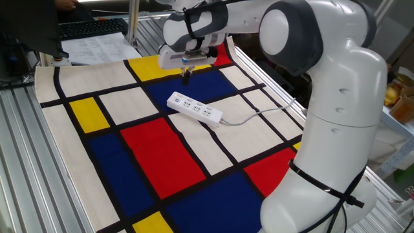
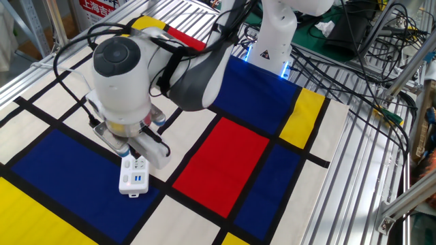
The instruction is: Turn on the power strip by pressing the button
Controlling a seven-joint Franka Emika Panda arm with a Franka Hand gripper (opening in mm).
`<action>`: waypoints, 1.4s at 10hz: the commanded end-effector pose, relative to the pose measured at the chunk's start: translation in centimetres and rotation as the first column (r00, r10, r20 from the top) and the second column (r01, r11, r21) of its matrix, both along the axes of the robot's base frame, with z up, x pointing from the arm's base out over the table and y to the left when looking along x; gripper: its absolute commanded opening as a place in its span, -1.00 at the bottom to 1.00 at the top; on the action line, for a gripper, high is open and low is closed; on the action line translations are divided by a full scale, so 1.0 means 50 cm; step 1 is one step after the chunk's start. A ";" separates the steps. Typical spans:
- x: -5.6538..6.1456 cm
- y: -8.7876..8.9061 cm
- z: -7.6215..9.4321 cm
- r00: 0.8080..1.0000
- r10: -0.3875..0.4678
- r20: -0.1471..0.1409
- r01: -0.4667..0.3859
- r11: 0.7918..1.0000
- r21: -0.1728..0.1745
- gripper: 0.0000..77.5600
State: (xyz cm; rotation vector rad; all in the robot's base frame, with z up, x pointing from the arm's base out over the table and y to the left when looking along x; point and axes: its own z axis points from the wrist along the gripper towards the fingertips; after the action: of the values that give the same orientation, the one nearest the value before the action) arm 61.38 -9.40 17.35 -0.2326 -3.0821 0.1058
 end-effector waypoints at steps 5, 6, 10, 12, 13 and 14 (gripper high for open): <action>-0.039 0.012 0.022 1.000 -0.018 0.013 0.018 1.000 -0.022 -0.97; -0.039 0.012 0.022 1.000 -0.018 0.012 0.018 1.000 -0.018 -0.97; -0.039 0.012 0.022 1.000 -0.006 0.015 0.005 0.999 0.034 -0.97; -0.041 0.018 0.027 1.000 0.006 0.027 -0.009 0.994 0.113 -0.97; -0.049 0.037 0.036 1.000 -0.010 0.018 0.008 0.994 0.113 -0.97; -0.060 0.054 0.040 1.000 -0.024 0.016 0.022 0.994 0.106 -0.97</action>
State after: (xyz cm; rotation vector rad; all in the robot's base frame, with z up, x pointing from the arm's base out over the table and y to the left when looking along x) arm 58.97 -7.85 18.71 -0.2430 -3.0932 -0.0702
